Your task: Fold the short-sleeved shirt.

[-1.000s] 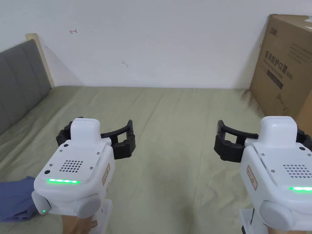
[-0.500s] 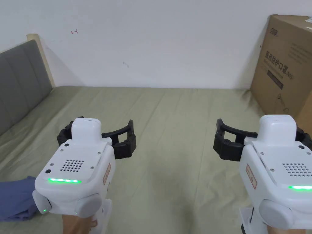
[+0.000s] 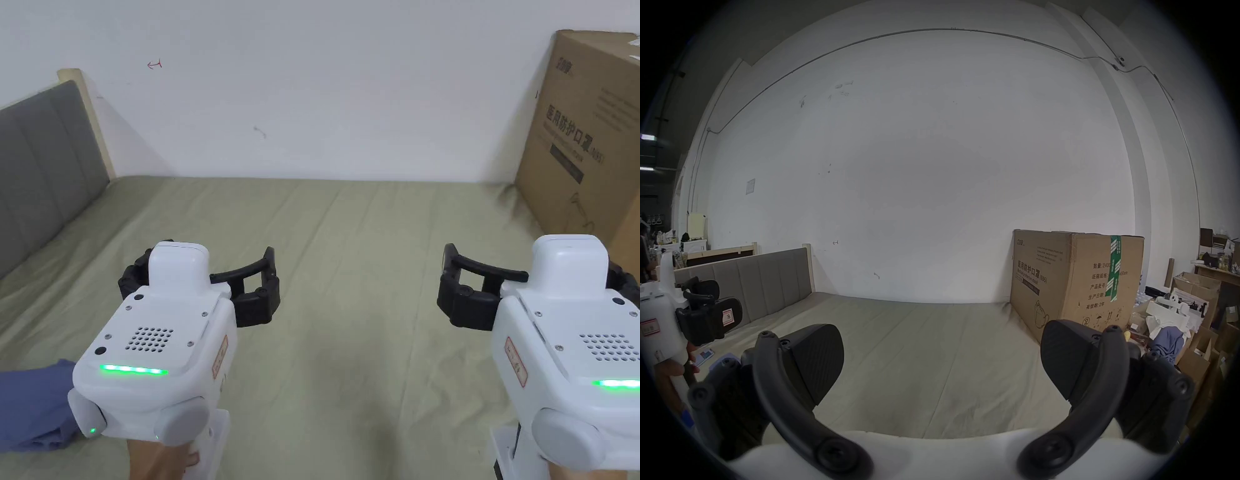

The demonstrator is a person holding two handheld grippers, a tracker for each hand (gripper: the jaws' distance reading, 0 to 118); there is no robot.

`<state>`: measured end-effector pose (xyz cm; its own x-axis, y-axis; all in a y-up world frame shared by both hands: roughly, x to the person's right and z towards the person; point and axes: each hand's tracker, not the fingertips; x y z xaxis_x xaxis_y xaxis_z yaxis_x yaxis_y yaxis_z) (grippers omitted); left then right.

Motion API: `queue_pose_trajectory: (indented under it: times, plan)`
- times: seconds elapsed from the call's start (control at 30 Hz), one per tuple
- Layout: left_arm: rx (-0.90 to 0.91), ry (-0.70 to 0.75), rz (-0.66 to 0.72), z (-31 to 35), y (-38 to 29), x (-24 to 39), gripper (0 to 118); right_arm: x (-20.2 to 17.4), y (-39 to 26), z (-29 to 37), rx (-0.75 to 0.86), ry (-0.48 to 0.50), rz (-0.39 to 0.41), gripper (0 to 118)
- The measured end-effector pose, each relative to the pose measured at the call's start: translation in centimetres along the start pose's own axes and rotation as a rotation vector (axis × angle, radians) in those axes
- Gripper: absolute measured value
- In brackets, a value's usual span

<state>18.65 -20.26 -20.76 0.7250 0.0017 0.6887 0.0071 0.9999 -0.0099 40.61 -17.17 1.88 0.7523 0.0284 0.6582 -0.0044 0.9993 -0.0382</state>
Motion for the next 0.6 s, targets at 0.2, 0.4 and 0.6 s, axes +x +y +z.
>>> queue_pose_trajectory:
  times: [0.2,0.4,0.6]
  plan:
    - [0.000,-0.001,0.001,0.1,0.1,-0.1,111,0.0,0.0,-0.1,-0.004,0.000,-0.006,118]
    - [0.001,-0.003,0.006,0.1,0.3,-0.2,111,-0.1,0.1,-0.3,-0.037,-0.003,-0.015,118]
    - [-0.002,-0.005,0.008,0.1,0.4,-0.4,111,-0.2,1.0,-1.0,-0.217,-0.029,-0.095,118]
